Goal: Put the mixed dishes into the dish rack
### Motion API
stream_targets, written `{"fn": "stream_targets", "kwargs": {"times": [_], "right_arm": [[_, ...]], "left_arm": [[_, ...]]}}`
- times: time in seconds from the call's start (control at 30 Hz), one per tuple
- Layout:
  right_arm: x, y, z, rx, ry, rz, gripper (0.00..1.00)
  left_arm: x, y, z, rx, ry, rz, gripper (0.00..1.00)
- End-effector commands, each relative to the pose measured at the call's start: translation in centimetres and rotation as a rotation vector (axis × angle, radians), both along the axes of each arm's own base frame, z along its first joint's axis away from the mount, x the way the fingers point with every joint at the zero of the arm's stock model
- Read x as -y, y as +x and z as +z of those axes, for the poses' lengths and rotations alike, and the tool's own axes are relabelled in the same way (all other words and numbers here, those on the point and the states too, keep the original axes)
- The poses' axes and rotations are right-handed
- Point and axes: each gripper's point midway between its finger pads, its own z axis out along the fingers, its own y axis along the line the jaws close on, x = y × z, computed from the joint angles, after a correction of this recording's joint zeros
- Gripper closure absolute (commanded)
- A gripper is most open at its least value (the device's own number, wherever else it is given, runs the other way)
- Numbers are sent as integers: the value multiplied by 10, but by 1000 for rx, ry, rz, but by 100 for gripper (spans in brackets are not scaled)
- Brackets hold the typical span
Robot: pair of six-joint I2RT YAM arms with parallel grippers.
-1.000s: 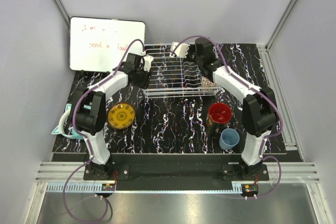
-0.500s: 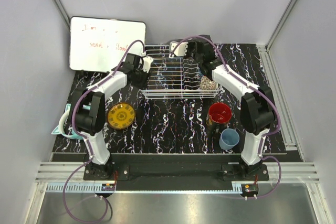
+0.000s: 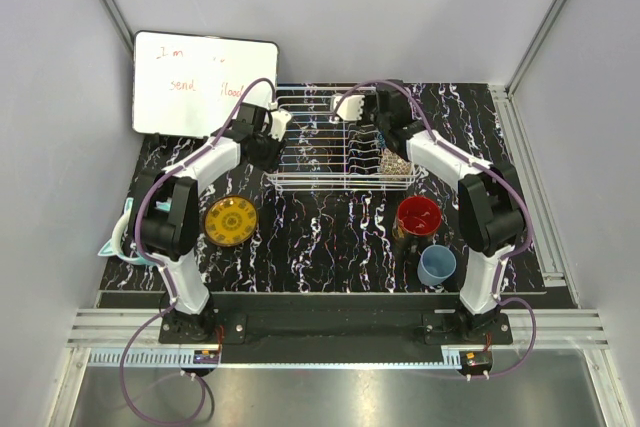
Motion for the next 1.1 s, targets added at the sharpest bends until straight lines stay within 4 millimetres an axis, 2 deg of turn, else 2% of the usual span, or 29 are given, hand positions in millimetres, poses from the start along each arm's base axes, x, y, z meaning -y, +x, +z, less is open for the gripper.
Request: {"fn": "stream_targets", "kwargs": {"times": [0.0,0.03,0.3,0.53,0.73,0.87,0.93,1.0,1.07], "right_arm": [[5,7,70,204,118,-30,100],[6,9,64,191,121,-31,100],[9,21,48,171,130,-26,100],[6,25,8,106,85,13,100],[3,22,-8,83,90,15,99],[3,24,-15,73,98,10,81],[2,24,-22,60,99,10,79],[1,24,-28,50,101,9,73],[-5,23,-25,68,107,15,66]], "left_arm": [[7,-12,12,12,-3,-87,56],[8,-13,12,11,-4,-91,56],[7,-14,14,16,0,-95,56],[7,-14,16,23,1,-99,56],[7,-14,13,15,4,-102,56],[8,-10,14,18,2,-102,51],[8,-9,15,21,6,-103,49],[8,-7,19,28,4,-98,48],[9,-8,19,24,-5,-92,48]]}}
